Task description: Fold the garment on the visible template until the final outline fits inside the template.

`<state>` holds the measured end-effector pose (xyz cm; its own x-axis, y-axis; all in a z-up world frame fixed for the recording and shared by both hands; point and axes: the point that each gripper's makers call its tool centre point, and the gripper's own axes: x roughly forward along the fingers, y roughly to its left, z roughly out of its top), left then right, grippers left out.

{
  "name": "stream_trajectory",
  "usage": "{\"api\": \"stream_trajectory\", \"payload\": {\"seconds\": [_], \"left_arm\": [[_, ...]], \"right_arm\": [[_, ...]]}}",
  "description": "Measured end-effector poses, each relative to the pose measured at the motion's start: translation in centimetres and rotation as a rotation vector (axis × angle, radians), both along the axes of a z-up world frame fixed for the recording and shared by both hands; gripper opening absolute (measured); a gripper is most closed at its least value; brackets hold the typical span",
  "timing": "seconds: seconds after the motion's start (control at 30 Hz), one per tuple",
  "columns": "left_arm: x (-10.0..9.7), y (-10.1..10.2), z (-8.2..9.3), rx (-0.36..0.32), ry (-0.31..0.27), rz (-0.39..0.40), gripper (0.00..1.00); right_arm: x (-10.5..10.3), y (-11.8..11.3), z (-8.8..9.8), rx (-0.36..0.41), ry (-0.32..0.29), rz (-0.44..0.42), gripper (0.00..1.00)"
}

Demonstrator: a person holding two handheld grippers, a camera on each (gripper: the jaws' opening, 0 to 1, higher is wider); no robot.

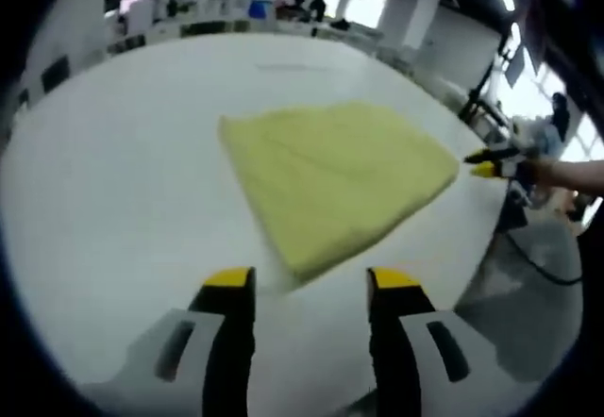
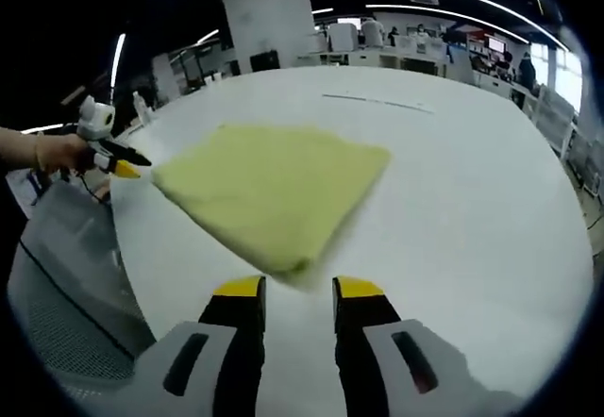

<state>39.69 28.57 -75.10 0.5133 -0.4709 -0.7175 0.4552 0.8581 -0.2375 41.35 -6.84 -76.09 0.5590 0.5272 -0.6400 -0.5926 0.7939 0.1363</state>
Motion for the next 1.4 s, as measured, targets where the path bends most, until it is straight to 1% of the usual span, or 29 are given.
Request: {"api": "stream_trajectory", "payload": {"seconds": [0.1,0.17,0.27,0.33,0.5,0.63,0.8,1.07,1.17,1.27,1.33,1.37,1.4], "left_arm": [[0.3,0.1,-0.6,0.001,0.013,0.005,0.4],[0.5,0.2,-1.0,-0.002,0.024,0.023,0.38],[0.7,0.4,-1.6,0.008,0.041,0.032,0.34],[0.8,0.4,-1.7,0.009,0.042,0.031,0.32],[1.4,0.4,-1.9,0.011,0.039,0.036,0.26],[1.4,0.0,-1.9,0.025,0.041,0.011,0.22],[1.2,-0.2,-1.9,0.022,0.038,0.008,0.17],[0.6,0.4,-2.1,0.02,0.055,0.003,0.04],[0.6,0.5,-1.9,0.023,0.051,-0.002,0.0],[0.7,0.8,-1.7,0.025,0.048,-0.002,0.0],[0.8,0.9,-1.6,0.032,0.049,-0.008,0.0],[0.9,1.0,-1.6,0.034,0.055,-0.015,0.0],[0.9,1.2,-1.5,0.036,0.06,-0.016,0.0]], "right_arm": [[0.3,0.1,-0.6,-0.006,0.01,-0.002,0.23],[0.6,0.2,-1.0,-0.005,0.016,-0.005,0.22],[0.9,0.2,-1.5,-0.013,0.024,-0.005,0.19],[1.0,0.4,-1.4,-0.006,0.025,-0.002,0.16],[1.1,0.7,-1.9,-0.012,0.037,0.014,0.12],[1.0,1.2,-1.8,-0.01,0.039,0.034,0.06],[0.9,1.4,-1.6,-0.014,0.033,0.043,0.03],[0.6,1.3,-1.4,-0.034,0.032,0.077,0.02],[0.5,1.2,-1.2,-0.055,0.026,0.108,0.02],[0.4,1.0,-1.2,-0.083,0.022,0.15,0.01],[0.3,0.9,-1.1,-0.104,0.02,0.196,0.01],[0.1,0.8,-1.0,-0.127,0.019,0.242,0.01],[0.1,0.7,-0.9,-0.144,0.018,0.269,0.01]]}}
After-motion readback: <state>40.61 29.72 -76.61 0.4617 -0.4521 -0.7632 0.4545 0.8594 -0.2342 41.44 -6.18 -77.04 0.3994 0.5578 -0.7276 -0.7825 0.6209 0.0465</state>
